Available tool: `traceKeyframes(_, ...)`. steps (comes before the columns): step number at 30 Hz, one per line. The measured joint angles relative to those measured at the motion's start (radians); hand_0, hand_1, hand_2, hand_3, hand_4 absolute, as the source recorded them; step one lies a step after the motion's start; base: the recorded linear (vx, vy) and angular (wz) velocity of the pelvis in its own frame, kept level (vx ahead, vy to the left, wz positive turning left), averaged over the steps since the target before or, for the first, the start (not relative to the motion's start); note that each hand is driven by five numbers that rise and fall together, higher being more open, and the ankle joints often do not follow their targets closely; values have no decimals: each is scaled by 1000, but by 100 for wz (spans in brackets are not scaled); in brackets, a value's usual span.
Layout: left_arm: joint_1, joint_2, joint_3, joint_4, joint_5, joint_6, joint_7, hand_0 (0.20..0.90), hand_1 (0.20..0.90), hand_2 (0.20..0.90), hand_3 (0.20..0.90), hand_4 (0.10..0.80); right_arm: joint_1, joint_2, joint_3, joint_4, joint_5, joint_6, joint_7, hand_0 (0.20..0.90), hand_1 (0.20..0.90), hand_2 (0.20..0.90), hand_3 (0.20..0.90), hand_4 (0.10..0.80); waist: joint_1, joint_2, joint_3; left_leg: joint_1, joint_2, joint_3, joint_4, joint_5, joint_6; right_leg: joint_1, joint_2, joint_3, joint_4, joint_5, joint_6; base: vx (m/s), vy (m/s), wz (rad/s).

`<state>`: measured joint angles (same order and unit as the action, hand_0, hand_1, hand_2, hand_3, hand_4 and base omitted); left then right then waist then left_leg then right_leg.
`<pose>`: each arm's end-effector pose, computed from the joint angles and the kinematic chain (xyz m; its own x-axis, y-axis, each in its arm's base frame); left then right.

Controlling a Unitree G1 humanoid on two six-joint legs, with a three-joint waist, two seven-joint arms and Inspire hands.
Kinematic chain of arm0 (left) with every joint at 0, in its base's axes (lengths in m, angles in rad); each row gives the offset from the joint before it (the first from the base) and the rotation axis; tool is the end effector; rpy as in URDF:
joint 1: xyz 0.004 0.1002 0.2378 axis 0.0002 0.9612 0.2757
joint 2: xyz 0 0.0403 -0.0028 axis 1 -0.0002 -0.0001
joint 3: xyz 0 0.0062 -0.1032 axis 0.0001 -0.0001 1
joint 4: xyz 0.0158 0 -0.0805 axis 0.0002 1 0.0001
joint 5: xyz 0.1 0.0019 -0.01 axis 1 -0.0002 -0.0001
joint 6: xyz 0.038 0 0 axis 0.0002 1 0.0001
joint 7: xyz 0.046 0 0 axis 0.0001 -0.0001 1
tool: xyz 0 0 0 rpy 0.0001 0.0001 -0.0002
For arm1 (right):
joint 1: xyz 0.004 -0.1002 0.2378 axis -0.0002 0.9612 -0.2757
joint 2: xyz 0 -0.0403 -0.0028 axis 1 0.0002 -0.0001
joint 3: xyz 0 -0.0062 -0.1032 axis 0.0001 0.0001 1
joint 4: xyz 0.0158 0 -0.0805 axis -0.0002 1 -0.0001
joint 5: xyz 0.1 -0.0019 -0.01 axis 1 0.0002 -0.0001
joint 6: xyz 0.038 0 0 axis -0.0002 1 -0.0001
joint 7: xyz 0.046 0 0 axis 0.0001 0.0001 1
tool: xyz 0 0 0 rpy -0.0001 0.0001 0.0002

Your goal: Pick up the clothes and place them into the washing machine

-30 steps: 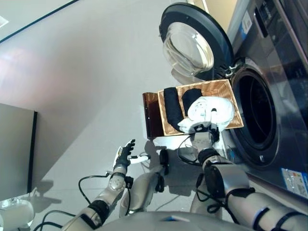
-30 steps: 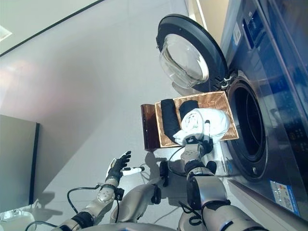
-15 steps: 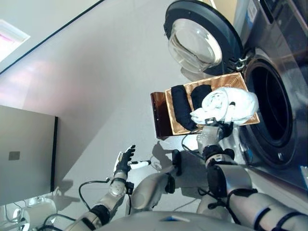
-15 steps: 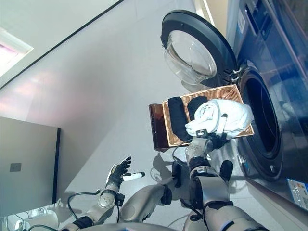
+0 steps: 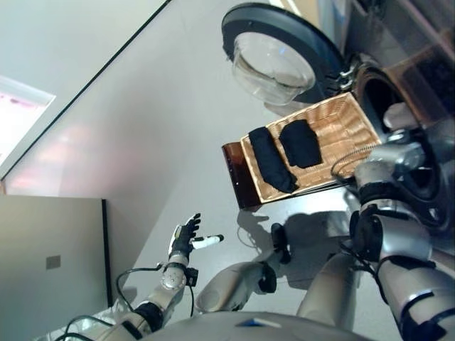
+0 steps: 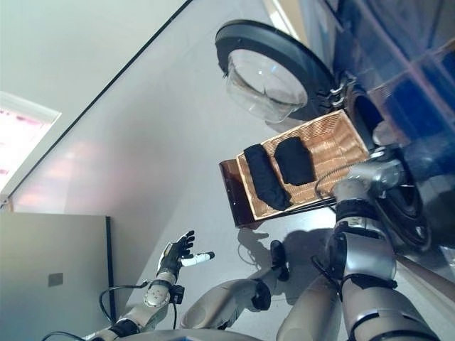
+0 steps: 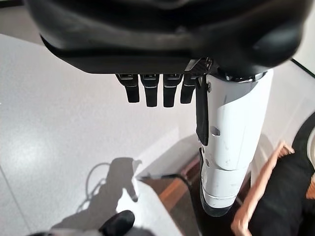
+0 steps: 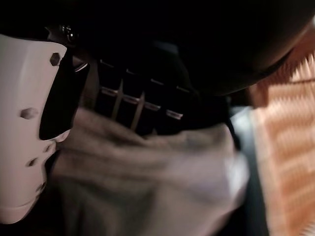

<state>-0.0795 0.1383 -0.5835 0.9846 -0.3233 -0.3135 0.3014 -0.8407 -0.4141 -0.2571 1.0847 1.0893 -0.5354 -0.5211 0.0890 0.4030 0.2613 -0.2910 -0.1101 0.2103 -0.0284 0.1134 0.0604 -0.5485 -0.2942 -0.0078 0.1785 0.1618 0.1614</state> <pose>0.1334 0.1303 -0.0936 0.8030 0.0248 -0.5954 0.0908 0.9824 0.1632 0.3205 -0.2762 0.1199 0.4891 -0.8362 -0.2482 0.6303 0.1422 0.7632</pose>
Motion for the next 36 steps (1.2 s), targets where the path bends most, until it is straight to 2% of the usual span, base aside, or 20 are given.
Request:
traceKeyframes(5,10,-51,16,22,-13,3,-23,900,900,900,900,800,56,79,57,52,-1,57,71,900,900,900,900,800,-21,-3,3,20,9,-3,-12,-6,-2,2,7,-14,15,-1,-8,-32,-31,-9)
traceKeyframes(11,15,-64,17,46,-13,5,-28,900,900,900,900,800,86,114,104,84,-2,80,92,900,900,900,900,800,-20,-9,8,18,13,-25,-8,-4,-4,4,5,-33,30,-5,-15,-38,-42,8)
traceKeyframes(14,13,-62,30,73,-10,6,-26,900,900,900,900,800,80,83,214,179,-102,146,96,900,900,900,900,800,-17,-41,22,18,20,-32,15,-5,-5,19,6,-42,41,-11,-23,-44,-47,10)
traceKeyframes(17,11,-60,61,77,-6,8,-18,900,900,900,900,800,78,80,267,187,-184,195,93,900,900,900,900,800,-19,-76,45,9,28,-42,27,-5,-4,18,10,-52,47,-15,-29,-20,-42,7)
traceKeyframes(20,11,-60,60,75,-2,9,-18,900,900,900,900,800,76,80,264,187,-196,212,86,900,900,900,900,800,-15,-102,51,2,31,-56,28,0,-9,19,12,-63,51,-18,-34,-4,-30,16)
traceKeyframes(28,-7,-27,90,42,15,23,-12,900,900,900,900,800,-67,24,396,365,-375,344,87,900,900,900,900,800,20,-139,61,-19,42,-81,61,-2,-9,33,16,-91,50,-18,-36,-19,-36,9)
traceKeyframes(32,-7,-7,103,14,15,24,-4,900,900,900,900,800,-126,9,427,386,-423,354,87,900,900,900,900,800,37,-157,73,-39,47,-98,81,-2,-13,31,20,-98,50,-22,-43,-16,-16,12)
traceKeyframes(35,-14,35,104,-70,16,21,12,900,900,900,900,800,-194,-6,425,404,-435,363,84,900,900,900,900,800,51,-181,87,-116,48,-113,132,-6,-13,-14,18,-106,62,-21,-44,0,-39,23)
traceKeyframes(36,-25,38,111,-86,15,22,17,900,900,900,900,800,-201,-14,426,405,-435,363,84,900,900,900,900,800,62,-189,91,-138,48,-116,154,-11,-13,-24,18,-107,64,-15,-52,79,-46,19)
